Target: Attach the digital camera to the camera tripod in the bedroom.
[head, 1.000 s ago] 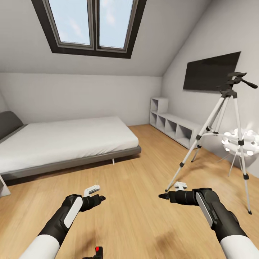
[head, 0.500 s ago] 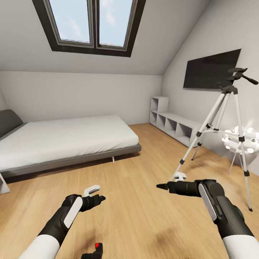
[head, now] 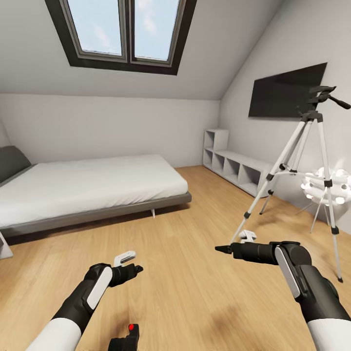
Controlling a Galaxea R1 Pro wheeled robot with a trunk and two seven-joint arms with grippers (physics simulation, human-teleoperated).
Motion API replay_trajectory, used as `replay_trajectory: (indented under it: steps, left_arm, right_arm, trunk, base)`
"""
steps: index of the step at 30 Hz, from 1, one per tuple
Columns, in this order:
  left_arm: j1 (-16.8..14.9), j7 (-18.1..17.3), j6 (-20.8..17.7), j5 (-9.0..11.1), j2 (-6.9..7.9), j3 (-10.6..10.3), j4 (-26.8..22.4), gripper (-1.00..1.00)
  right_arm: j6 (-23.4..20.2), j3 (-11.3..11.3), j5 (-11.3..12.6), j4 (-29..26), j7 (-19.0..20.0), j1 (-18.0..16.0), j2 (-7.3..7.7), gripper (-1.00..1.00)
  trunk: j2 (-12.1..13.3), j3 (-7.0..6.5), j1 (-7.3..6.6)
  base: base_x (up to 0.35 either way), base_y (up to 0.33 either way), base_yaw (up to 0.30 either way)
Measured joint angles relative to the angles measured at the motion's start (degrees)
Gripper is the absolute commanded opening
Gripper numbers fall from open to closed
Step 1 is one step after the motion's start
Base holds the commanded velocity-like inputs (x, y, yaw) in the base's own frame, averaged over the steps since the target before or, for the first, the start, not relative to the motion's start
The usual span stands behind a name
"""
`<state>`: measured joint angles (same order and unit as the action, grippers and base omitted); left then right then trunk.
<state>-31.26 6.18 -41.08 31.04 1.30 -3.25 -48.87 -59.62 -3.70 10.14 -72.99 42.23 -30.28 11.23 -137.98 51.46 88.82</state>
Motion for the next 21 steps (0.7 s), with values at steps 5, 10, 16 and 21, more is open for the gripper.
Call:
replay_trajectory:
  steps: [5, 10, 16, 21]
  left_arm:
    - [0.00, 3.84, 0.00, -0.03, -0.16, -0.19, -0.11, 1.00]
    - [0.00, 9.52, 0.10, 0.10, -0.28, -0.12, -0.23, 1.00]
    - [0.00, 11.21, 0.44, 0.16, -0.31, -0.06, -0.25, 1.00]
    - [0.00, 11.40, 1.12, 0.17, -0.31, -0.05, -0.18, 1.00]
  right_arm:
    - [0.00, 0.02, 0.04, -0.03, 0.04, 0.00, 0.03, 1.00]
    - [0.00, 0.04, -0.15, -0.03, 0.04, 0.00, -0.09, 1.00]
    - [0.00, 0.09, 0.01, -0.03, -0.06, 0.00, -0.49, 1.00]
    - [0.01, 0.13, -0.03, -0.03, -0.18, 0.00, -0.63, 1.00]
  trunk:
    - [-2.01, 0.90, 1.10]
    - [-4.01, 1.80, 2.20]
    - [-5.26, 3.00, 2.94]
    - [-5.33, 4.11, 3.07]
  base:
    - [0.000, 0.000, 0.000]
    - [0.000, 0.000, 0.000]
    - [0.000, 0.000, 0.000]
    - [0.000, 0.000, 0.000]
